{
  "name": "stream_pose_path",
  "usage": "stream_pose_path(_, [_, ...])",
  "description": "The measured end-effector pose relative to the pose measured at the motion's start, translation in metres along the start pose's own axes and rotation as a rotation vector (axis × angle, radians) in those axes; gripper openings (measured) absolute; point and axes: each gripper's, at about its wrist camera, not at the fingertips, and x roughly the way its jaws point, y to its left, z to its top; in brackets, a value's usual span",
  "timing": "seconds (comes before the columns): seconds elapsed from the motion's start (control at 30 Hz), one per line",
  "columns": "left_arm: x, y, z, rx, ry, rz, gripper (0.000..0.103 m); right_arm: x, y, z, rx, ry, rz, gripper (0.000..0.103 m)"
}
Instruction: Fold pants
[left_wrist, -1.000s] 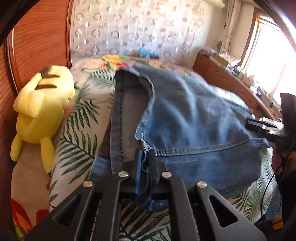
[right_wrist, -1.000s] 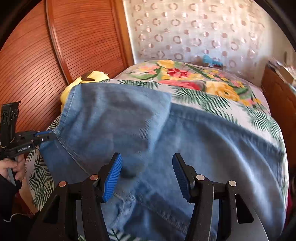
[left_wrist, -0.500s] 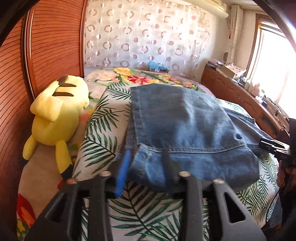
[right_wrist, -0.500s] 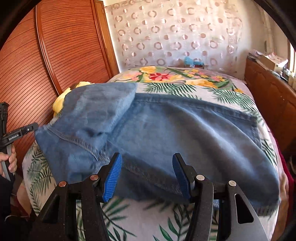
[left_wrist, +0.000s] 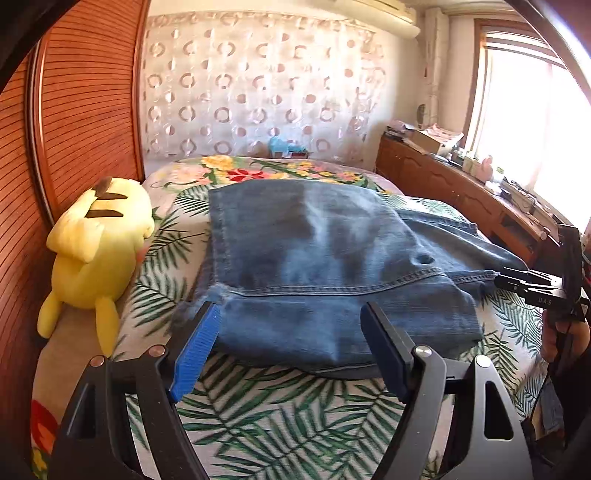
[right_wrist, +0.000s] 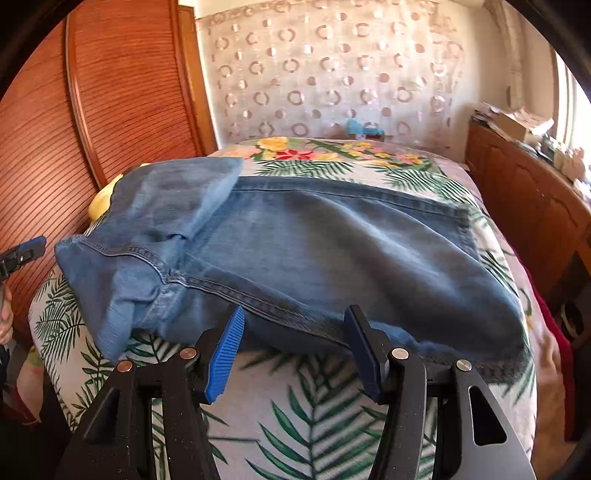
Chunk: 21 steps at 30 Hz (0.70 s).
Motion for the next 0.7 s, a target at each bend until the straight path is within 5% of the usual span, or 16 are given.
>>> stream_pose_path(0.47, [0.031,-0.063,0.003,0.090,0.023,-0.115,0.079,-0.059,-0.071,-0.005,0.092,-0.051,-0.106,0.059])
stream_pose_path(0.7, [0.043,-0.078,0.000,0.119,0.038,-0.142,0.079,-0.042,-0.105,0.002,0.153,-0.004,-0.129,0.058])
